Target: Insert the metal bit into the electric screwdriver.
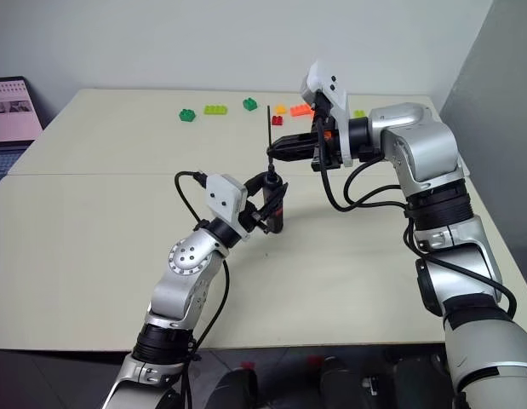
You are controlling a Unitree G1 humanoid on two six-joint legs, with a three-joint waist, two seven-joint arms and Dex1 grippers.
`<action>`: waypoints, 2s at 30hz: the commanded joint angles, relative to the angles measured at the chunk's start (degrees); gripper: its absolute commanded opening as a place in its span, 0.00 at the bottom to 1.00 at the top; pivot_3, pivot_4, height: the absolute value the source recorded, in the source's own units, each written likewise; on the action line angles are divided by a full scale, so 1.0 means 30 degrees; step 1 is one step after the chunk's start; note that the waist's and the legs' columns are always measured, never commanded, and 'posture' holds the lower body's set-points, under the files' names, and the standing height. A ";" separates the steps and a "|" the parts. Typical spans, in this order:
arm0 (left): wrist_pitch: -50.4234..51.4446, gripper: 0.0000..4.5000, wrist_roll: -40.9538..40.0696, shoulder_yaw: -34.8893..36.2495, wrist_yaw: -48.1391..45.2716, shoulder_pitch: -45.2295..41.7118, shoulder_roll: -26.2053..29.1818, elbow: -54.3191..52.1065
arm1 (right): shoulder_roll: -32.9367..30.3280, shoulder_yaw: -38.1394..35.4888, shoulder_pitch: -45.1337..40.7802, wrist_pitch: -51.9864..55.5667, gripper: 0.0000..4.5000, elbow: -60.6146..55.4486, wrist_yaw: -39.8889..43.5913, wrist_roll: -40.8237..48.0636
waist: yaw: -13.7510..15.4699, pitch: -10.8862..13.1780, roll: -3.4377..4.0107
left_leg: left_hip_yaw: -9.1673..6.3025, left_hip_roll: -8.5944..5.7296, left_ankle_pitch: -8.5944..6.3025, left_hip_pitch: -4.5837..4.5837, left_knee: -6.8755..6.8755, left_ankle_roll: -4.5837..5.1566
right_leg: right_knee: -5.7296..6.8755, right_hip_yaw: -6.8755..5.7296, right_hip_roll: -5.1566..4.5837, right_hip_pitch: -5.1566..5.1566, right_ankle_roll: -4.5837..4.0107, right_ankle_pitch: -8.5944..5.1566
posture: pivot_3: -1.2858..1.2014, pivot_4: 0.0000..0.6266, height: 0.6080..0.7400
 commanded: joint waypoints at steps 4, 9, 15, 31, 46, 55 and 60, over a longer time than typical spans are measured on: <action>0.0392 0.36 0.0178 0.0285 0.0325 0.0275 0.0163 0.0655 | -0.0105 -0.0580 -0.0810 0.0078 0.00 -0.0210 0.0075 0.0218 | -0.0007 0.0000 0.0000 | 0.0000 0.0001 0.0000 0.0000 0.0000 0.0000 | 0.0001 -0.0002 0.0000 0.0000 0.0000 0.0000 | 0.52 0.24 1.00; 0.0373 0.36 0.0175 0.0294 0.0314 0.0209 0.0187 0.0720 | -0.0152 -0.0441 -0.0735 -0.0080 0.00 -0.0174 0.0130 0.0027 | -0.0008 0.0000 0.0000 | 0.0000 0.0000 0.0000 0.0000 0.0000 0.0000 | 0.0001 -0.0001 0.0000 0.0000 0.0000 0.0000 | 0.52 0.24 1.00; 0.0319 0.36 0.0212 0.0230 0.0271 0.0234 0.0204 0.0682 | -0.0151 -0.0218 -0.0575 -0.0347 0.00 -0.0209 0.0157 -0.0215 | -0.0010 0.0000 0.0000 | 0.0000 0.0001 0.0000 0.0000 0.0000 0.0000 | 0.0001 -0.0002 0.0001 -0.0001 0.0000 0.0000 | 0.52 0.24 1.00; 0.0140 0.36 0.0286 0.0161 0.0221 0.0180 0.0240 0.0852 | -0.0095 0.0897 -0.0892 -0.0514 0.00 0.0090 0.0547 -0.1186 | -0.0023 -0.0015 0.0009 | 0.0002 0.0000 0.0001 0.0034 0.0000 0.0000 | 0.0014 0.0000 0.0001 0.0020 -0.0006 0.0005 | 0.52 0.24 1.00; 0.0110 0.36 0.0284 0.0135 0.0233 0.0219 0.0244 0.0821 | 0.0178 0.1255 -0.1513 -0.0869 0.00 0.1145 0.1122 -0.1798 | -0.0027 -0.0023 0.0013 | 0.0002 0.0002 0.0001 0.0037 0.0001 0.0000 | 0.0012 0.0001 0.0002 0.0023 -0.0007 0.0010 | 0.52 0.24 1.00; 0.0141 0.36 0.0263 0.0136 0.0198 0.0289 0.0283 0.0709 | 0.0357 0.0850 -0.1680 -0.0928 0.47 0.1337 0.0724 -0.1673 | -0.0031 -0.0023 0.0013 | 0.0003 0.0002 0.0001 0.0034 -0.0002 0.0000 | 0.0005 0.0001 0.0002 0.0020 -0.0009 0.0013 | 0.52 0.24 1.00; 0.0149 0.36 0.0230 0.0181 0.0141 0.0250 0.0340 0.0743 | 0.0279 0.0408 -0.1829 -0.0753 0.63 0.1530 0.0507 -0.1406 | -0.0031 -0.0023 0.0013 | 0.0003 0.0002 0.0001 0.0034 -0.0003 0.0000 | 0.0008 0.0000 0.0002 0.0019 -0.0009 0.0013 | 0.52 0.24 1.00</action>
